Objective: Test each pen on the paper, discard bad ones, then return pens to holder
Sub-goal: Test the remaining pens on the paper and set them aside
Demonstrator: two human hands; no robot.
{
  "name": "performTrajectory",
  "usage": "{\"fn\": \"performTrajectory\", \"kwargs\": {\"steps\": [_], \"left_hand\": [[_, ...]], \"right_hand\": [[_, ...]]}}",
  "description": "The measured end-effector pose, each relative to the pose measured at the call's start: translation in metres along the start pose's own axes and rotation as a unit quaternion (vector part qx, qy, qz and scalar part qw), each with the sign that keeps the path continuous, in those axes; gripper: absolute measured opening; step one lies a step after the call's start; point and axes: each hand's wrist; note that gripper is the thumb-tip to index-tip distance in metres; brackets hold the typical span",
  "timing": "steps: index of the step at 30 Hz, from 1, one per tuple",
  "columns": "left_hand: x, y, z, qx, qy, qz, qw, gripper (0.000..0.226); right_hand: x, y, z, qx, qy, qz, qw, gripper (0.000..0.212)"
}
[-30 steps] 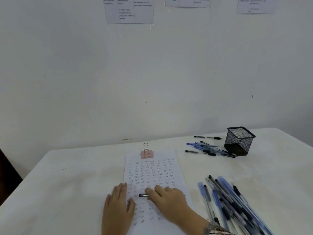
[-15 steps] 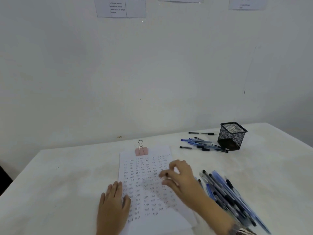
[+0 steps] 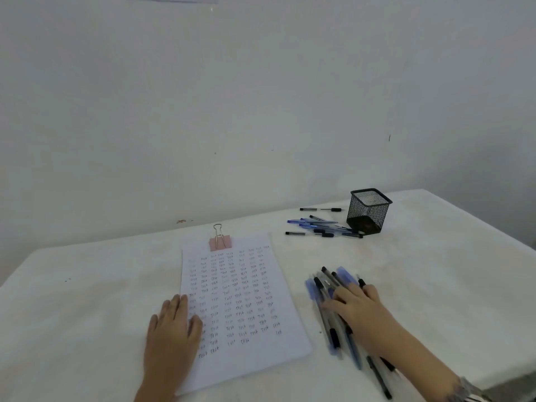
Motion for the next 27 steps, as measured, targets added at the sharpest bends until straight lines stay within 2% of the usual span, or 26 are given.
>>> {"fn": "performTrajectory", "kwargs": {"steps": [2, 5, 8, 10, 14, 17, 20, 22, 25, 27], "left_hand": [[0.000, 0.001, 0.000, -0.002, 0.004, 0.001, 1.000, 0.090], [0.000, 0.001, 0.000, -0.001, 0.008, 0.008, 1.000, 0.093], [0.001, 0.001, -0.001, 0.003, 0.011, 0.016, 1.000, 0.093], [0.002, 0.002, -0.002, 0.011, 0.001, 0.022, 1.000, 0.086], [0.001, 0.002, -0.003, 0.020, -0.001, 0.030, 0.999, 0.075], [0.002, 0.004, -0.006, 0.023, 0.021, 0.034, 0.999, 0.091], [0.002, 0.008, -0.006, 0.021, 0.060, 0.054, 0.996, 0.105], [0.002, 0.010, -0.006, 0.015, 0.077, 0.053, 0.996, 0.097], [0.005, 0.010, 0.000, -0.002, 0.112, 0.123, 0.986, 0.060], [0.001, 0.008, -0.001, 0.009, 0.122, 0.120, 0.985, 0.054]], "right_hand": [[0.004, -0.002, 0.002, -0.051, -0.019, 0.047, 0.997, 0.065], [0.024, 0.000, 0.013, -0.034, -0.003, 0.063, 0.997, 0.056], [0.038, 0.010, 0.013, -0.080, 0.077, 0.129, 0.985, 0.049], [0.046, 0.029, 0.003, -0.119, 0.117, 0.121, 0.978, 0.039], [0.038, 0.093, -0.041, -0.175, 0.182, 0.046, 0.966, 0.031], [0.025, 0.138, -0.068, -0.216, 0.184, -0.004, 0.959, 0.033], [0.014, 0.164, -0.087, -0.223, 0.134, 0.001, 0.966, 0.033], [0.007, 0.174, -0.096, -0.224, 0.124, 0.018, 0.967, 0.031], [-0.003, 0.183, -0.106, -0.208, 0.102, 0.031, 0.972, 0.028], [-0.006, 0.188, -0.110, -0.194, 0.098, 0.025, 0.976, 0.026]]}}
Point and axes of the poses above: each hand's wrist, its own y-axis towards the middle knuckle, its own x-axis out of the back of the hand, z = x × y, and after that the axes turned 12 degrees about y, right-handed
